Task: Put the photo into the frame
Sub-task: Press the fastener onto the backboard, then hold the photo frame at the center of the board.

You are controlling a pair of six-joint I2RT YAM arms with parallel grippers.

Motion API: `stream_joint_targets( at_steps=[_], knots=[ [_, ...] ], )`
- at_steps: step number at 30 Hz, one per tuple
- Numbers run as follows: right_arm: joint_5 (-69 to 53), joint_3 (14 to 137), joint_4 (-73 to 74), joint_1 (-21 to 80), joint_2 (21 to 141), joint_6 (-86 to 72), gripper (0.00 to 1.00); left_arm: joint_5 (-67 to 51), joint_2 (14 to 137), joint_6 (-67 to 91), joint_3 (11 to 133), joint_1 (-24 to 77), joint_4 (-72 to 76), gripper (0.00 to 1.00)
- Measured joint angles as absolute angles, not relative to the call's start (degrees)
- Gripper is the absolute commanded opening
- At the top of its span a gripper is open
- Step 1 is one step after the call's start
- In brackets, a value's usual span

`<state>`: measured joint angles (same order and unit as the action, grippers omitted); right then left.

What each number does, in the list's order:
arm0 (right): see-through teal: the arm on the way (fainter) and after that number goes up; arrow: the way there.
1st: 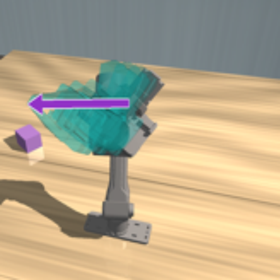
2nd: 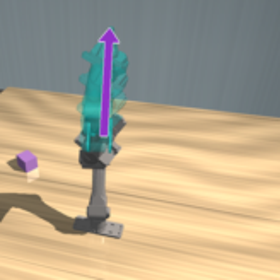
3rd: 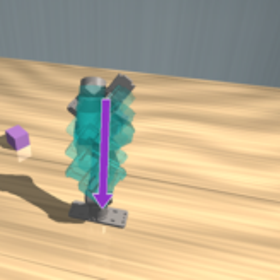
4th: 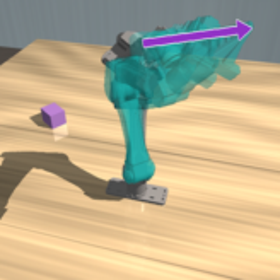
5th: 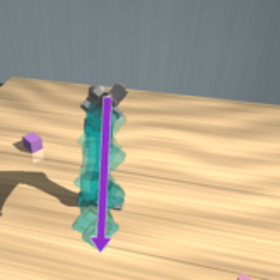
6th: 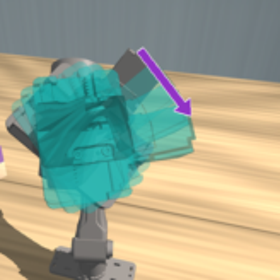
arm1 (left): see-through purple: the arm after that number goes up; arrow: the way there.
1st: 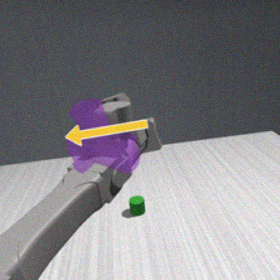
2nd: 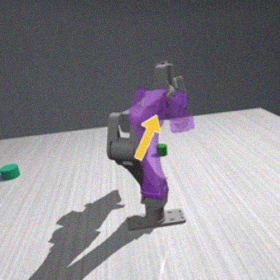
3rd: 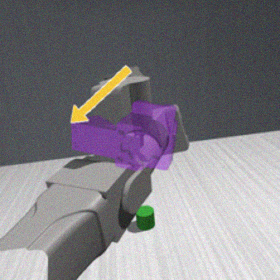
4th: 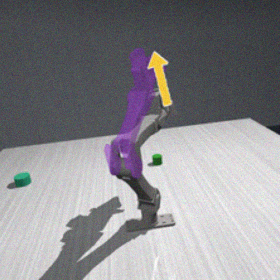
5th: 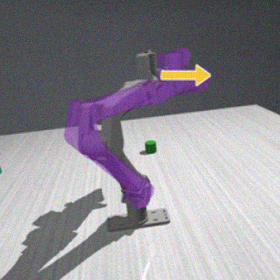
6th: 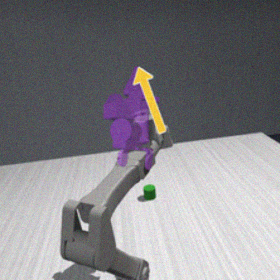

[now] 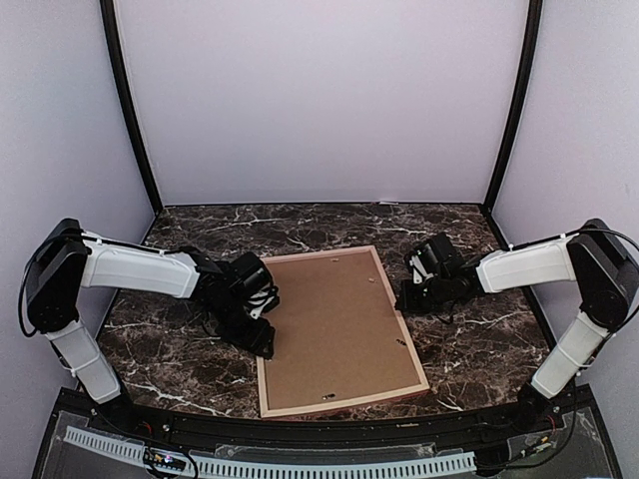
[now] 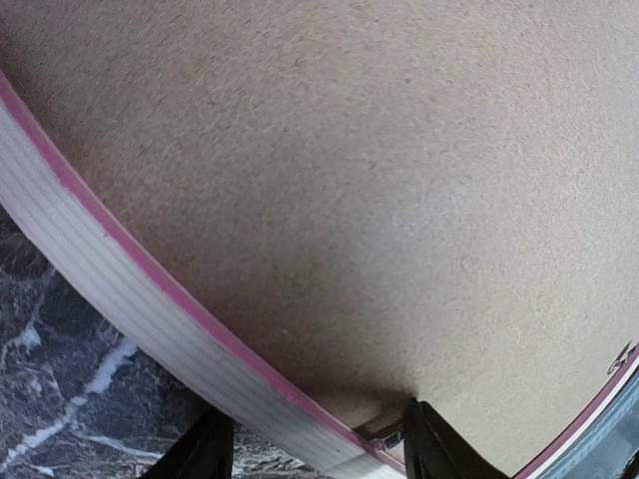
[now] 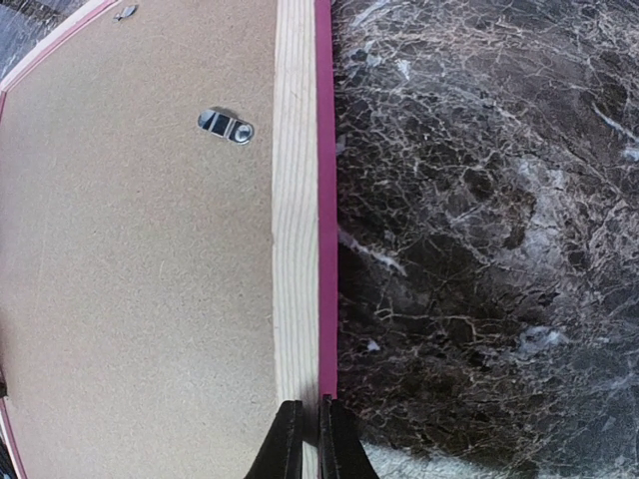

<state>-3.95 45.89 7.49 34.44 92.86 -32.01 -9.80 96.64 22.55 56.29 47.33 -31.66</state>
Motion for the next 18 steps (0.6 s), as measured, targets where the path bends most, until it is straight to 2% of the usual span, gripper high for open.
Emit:
stream_joint_targets(
  at_steps=[4, 9, 13, 18],
  knots=[
    [-3.99, 45.95, 7.60, 34.44, 92.90, -32.01, 0.09, -11.07, 96.64, 22.44, 56.34, 46.33, -32.56, 0.70],
    [-4.08, 45.95, 7.57, 34.44, 92.90, -32.01, 0.09, -11.90, 96.64, 22.74, 57.06, 44.21, -32.45, 0.70],
    [-4.12, 45.95, 7.57, 34.44, 92.90, -32.03, 0.09, -12.08, 96.71, 22.98, 57.47, 41.89, -31.33, 0.64],
    [-4.73, 45.71, 7.29, 34.44, 92.75, -32.27, 0.09, -12.19, 98.80, 22.98, 59.16, 39.90, -29.82, 0.52]
  ],
)
